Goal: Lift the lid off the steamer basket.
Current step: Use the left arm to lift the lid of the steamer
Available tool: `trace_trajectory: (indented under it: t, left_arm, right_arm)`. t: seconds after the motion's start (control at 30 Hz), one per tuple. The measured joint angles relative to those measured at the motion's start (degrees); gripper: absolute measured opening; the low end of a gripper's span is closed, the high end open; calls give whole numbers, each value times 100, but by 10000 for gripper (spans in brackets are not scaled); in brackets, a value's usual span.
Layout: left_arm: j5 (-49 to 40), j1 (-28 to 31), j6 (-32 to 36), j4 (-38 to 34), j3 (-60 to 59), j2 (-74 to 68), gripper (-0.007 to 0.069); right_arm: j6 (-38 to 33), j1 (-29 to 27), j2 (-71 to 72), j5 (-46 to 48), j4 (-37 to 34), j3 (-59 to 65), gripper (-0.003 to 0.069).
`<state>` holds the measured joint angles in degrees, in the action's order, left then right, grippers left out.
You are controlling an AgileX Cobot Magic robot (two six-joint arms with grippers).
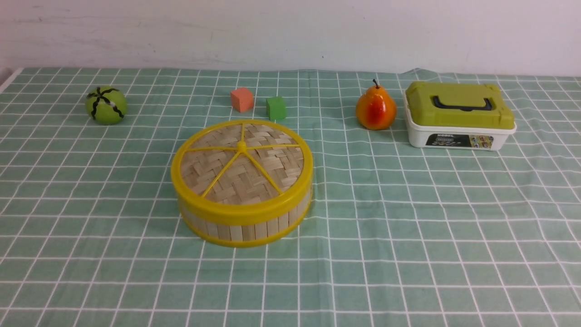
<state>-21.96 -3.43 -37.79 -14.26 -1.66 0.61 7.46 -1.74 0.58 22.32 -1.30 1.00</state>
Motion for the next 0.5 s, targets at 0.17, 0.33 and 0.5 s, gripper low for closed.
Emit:
trace_trajectory:
  t: [0.17, 0.33, 0.5]
  left_arm:
    - [40, 0, -1191, -2002, 0, 0, 238]
    - [174, 0, -1434, -2503, 0, 0, 238]
    - [505, 0, -1307, -2679, 0, 0, 206]
  right_arm:
    - [0, 0, 0, 0, 0, 0, 241]
    - [0, 0, 0, 0, 0, 0, 241]
    - [0, 0, 0, 0, 0, 0, 241]
